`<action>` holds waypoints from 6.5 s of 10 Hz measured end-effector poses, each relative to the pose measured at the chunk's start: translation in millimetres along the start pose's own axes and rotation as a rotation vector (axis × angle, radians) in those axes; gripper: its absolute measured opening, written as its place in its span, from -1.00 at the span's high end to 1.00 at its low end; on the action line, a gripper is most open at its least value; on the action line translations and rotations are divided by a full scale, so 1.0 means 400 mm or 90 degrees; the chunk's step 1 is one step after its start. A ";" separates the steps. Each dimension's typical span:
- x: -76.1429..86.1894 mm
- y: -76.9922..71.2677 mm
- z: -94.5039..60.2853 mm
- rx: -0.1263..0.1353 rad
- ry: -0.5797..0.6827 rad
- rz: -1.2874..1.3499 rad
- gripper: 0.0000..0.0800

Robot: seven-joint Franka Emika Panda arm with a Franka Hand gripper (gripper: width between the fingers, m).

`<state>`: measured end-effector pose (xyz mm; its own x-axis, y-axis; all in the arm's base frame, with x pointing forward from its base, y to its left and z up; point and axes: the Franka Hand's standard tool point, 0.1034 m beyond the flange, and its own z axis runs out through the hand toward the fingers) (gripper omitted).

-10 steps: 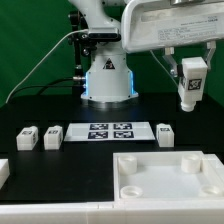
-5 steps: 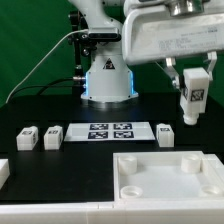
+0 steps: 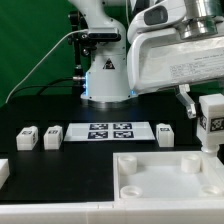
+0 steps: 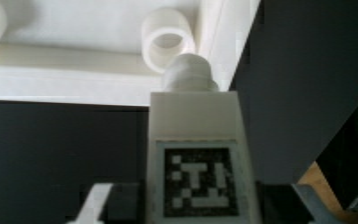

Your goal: Assemble one leg

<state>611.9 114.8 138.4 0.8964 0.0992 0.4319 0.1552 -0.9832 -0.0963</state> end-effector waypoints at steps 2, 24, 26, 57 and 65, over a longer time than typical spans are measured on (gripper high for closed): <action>-0.002 -0.001 0.001 0.000 -0.001 0.000 0.27; -0.041 0.016 0.146 -0.007 0.045 -0.014 0.27; -0.050 0.014 0.142 -0.012 0.069 -0.004 0.27; 0.005 -0.026 0.041 0.017 -0.237 0.047 -0.62; -0.030 0.015 0.117 -0.037 -0.275 0.165 -0.62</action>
Offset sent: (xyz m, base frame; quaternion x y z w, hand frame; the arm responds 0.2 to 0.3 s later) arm 0.0150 -0.0223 -0.0101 -0.1148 0.0846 -0.0437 0.9888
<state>621.6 114.9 90.5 0.9943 -0.1064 -0.0109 -0.1069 -0.9897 -0.0953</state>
